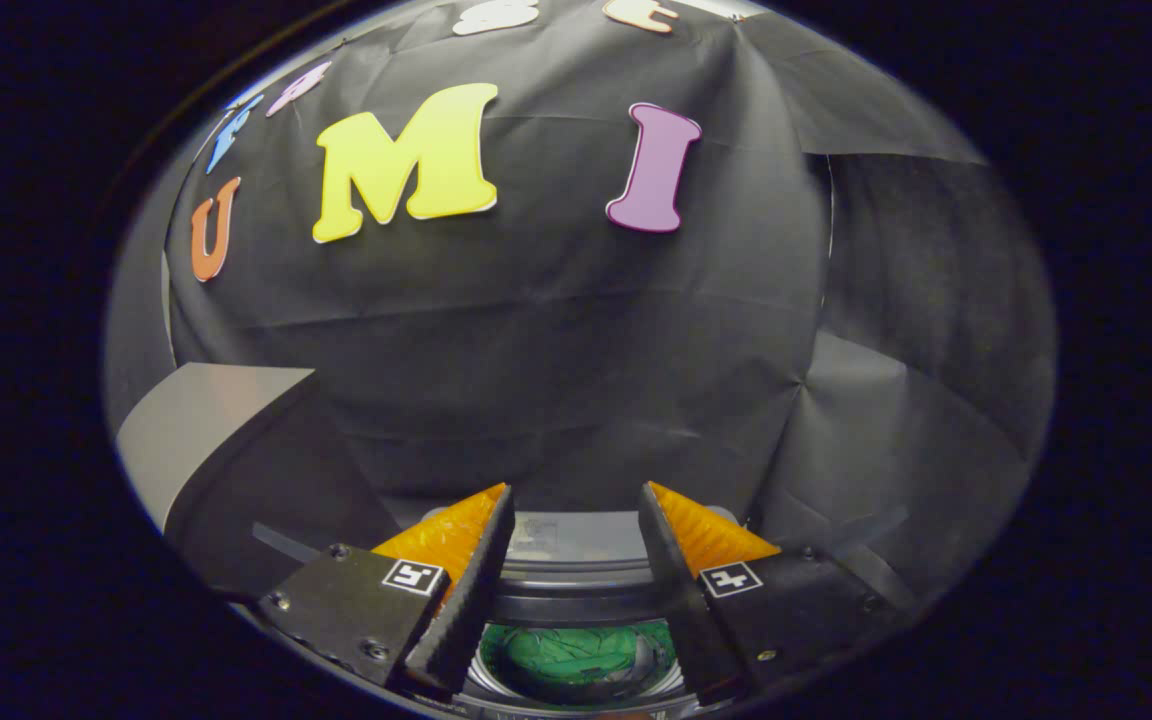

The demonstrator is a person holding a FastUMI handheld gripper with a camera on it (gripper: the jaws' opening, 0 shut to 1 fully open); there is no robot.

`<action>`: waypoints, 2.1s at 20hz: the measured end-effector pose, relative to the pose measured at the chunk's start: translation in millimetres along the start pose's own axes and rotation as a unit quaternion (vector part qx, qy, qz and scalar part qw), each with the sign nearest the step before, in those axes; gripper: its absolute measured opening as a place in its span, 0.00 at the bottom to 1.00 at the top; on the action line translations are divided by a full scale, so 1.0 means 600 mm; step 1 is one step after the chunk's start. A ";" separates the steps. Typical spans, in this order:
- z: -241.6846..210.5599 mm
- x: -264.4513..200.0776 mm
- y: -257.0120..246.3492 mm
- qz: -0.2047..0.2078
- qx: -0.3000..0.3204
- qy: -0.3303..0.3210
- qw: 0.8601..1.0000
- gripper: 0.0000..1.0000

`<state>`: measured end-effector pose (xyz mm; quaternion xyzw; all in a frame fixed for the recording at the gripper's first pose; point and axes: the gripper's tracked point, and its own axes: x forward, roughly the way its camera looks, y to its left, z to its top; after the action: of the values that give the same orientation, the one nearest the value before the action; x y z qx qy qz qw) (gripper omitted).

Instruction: Put the clothes into the washing machine and then close the washing machine lid.

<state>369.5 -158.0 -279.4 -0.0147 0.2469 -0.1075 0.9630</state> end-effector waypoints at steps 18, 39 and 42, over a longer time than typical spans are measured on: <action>-0.087 -0.259 -0.010 -0.051 0.040 0.003 0.998 0.79; 0.002 -0.798 0.029 0.031 -0.027 -0.254 0.966 0.89; -0.002 -0.844 0.005 0.046 -0.039 -0.264 0.963 0.95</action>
<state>-63.6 -46.4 -41.4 -0.0690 -0.0119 -0.0461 0.9965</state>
